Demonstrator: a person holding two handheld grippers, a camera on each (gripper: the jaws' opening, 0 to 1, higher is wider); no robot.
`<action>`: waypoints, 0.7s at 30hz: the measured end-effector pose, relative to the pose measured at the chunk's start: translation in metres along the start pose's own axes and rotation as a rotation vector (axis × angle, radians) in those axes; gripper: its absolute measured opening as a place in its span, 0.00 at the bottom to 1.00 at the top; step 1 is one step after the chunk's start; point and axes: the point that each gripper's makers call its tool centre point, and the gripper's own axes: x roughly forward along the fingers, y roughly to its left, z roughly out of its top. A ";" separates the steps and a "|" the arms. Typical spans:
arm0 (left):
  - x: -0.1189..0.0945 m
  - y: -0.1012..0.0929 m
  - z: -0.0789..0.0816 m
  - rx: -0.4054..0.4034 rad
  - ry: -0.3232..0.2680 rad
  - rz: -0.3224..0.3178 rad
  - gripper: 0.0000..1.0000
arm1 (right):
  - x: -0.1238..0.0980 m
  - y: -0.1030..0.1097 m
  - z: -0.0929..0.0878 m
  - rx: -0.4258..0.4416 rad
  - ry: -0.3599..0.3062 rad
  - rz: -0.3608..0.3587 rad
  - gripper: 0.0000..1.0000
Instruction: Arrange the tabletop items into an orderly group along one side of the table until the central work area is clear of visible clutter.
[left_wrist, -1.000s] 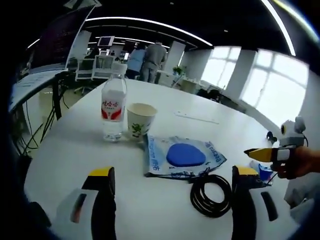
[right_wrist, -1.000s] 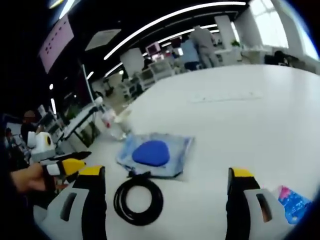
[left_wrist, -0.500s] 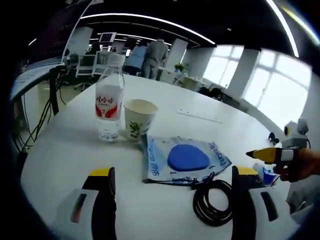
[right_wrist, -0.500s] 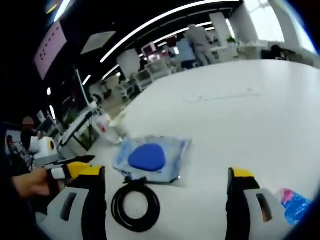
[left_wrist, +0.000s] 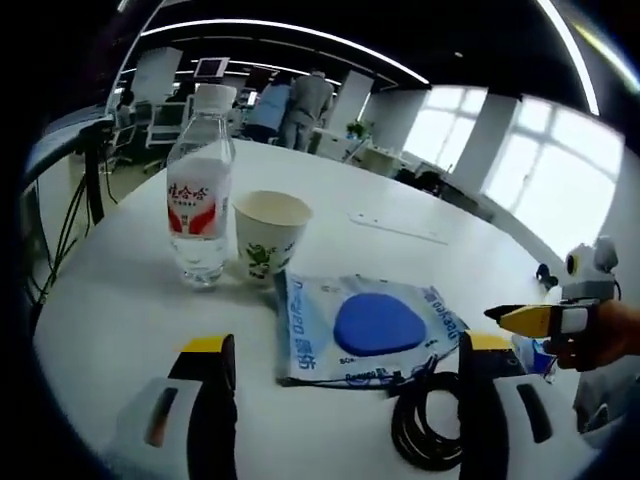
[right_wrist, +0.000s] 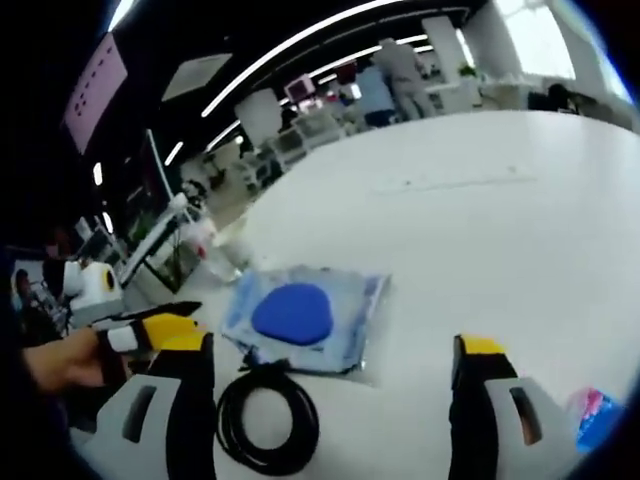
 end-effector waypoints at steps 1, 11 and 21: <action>0.001 0.000 0.000 -0.001 0.003 -0.001 0.92 | 0.001 0.000 0.000 0.006 0.000 -0.001 0.96; 0.017 0.002 -0.006 0.000 0.029 -0.021 0.84 | 0.024 -0.003 0.002 0.047 0.011 -0.003 0.92; 0.033 0.001 -0.007 0.002 0.047 -0.032 0.74 | 0.036 -0.002 -0.003 0.066 0.031 0.001 0.81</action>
